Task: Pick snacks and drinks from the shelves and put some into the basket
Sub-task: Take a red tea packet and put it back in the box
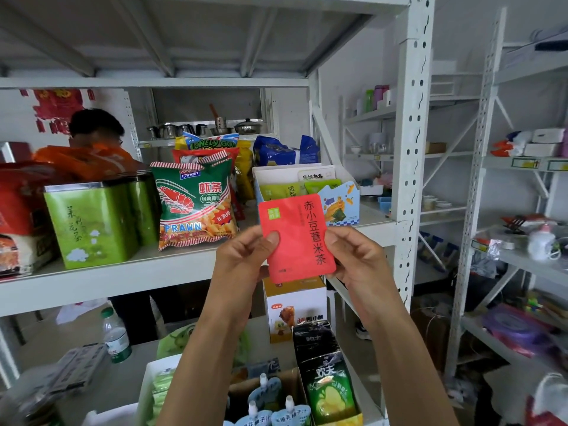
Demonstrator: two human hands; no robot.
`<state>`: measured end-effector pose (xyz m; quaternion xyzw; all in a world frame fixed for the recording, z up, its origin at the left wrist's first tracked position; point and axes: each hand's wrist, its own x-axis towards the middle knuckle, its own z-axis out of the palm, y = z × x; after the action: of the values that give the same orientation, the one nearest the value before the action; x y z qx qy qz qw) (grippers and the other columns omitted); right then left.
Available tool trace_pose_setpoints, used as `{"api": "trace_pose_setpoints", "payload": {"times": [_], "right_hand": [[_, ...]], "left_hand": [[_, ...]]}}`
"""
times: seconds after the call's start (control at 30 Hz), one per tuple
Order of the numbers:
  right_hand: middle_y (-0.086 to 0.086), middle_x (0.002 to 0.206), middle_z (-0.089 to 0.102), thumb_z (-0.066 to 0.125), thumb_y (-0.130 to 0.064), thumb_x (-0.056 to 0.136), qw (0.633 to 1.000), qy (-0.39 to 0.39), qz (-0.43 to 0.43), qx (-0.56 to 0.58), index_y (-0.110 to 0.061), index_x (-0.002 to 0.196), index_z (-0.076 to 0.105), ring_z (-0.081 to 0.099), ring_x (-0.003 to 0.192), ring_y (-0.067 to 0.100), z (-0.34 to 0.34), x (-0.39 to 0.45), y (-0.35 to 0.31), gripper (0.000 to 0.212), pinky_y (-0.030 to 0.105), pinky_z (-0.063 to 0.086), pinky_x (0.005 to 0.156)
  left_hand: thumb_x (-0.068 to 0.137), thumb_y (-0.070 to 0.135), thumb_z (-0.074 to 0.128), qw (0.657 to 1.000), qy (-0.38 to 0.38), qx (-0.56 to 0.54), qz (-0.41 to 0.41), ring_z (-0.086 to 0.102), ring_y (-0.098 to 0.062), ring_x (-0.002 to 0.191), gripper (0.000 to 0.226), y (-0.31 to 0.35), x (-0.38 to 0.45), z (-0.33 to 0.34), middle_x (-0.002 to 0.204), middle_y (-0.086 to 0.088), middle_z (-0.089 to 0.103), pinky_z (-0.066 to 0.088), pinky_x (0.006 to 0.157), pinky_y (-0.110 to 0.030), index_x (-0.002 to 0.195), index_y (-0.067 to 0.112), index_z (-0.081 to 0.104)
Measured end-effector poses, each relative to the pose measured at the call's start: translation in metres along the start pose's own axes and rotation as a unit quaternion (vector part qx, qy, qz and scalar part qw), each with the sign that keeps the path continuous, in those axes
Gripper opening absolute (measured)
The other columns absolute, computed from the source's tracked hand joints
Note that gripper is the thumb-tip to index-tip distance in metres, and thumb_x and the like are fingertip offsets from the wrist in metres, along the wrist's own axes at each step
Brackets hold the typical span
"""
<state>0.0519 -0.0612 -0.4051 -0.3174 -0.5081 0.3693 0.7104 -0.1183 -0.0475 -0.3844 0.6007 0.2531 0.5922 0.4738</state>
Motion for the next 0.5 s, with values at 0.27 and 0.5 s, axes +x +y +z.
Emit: {"api": "trace_pose_setpoints", "payload": {"times": [0.27, 0.5], "right_hand": [[0.003, 0.082, 0.075, 0.063, -0.014, 0.093, 0.987, 0.116, -0.079, -0.083, -0.013, 0.091, 0.072, 0.070, 0.073, 0.020, 0.007, -0.003, 0.005, 0.009, 0.038, 0.059, 0.065], [0.000, 0.088, 0.074, 0.062, -0.026, 0.094, 0.986, 0.058, -0.115, -0.109, -0.017, 0.095, 0.074, 0.070, 0.084, 0.018, 0.020, -0.010, 0.003, 0.015, 0.031, 0.058, 0.070]], "left_hand": [[0.093, 0.010, 0.064, 0.971, 0.106, 0.167, 0.135, 0.063, -0.003, 0.090, 0.019, -0.002, -0.011, 0.011, 0.105, 0.004, 0.069, 0.050, 0.072, -0.012, 0.105, 0.022, 0.073], [0.094, 0.013, 0.063, 0.991, 0.010, 0.116, 0.069, 0.070, -0.013, 0.102, 0.023, -0.012, -0.020, 0.028, 0.110, 0.007, 0.074, 0.056, 0.083, -0.024, 0.113, 0.021, 0.071]]}}
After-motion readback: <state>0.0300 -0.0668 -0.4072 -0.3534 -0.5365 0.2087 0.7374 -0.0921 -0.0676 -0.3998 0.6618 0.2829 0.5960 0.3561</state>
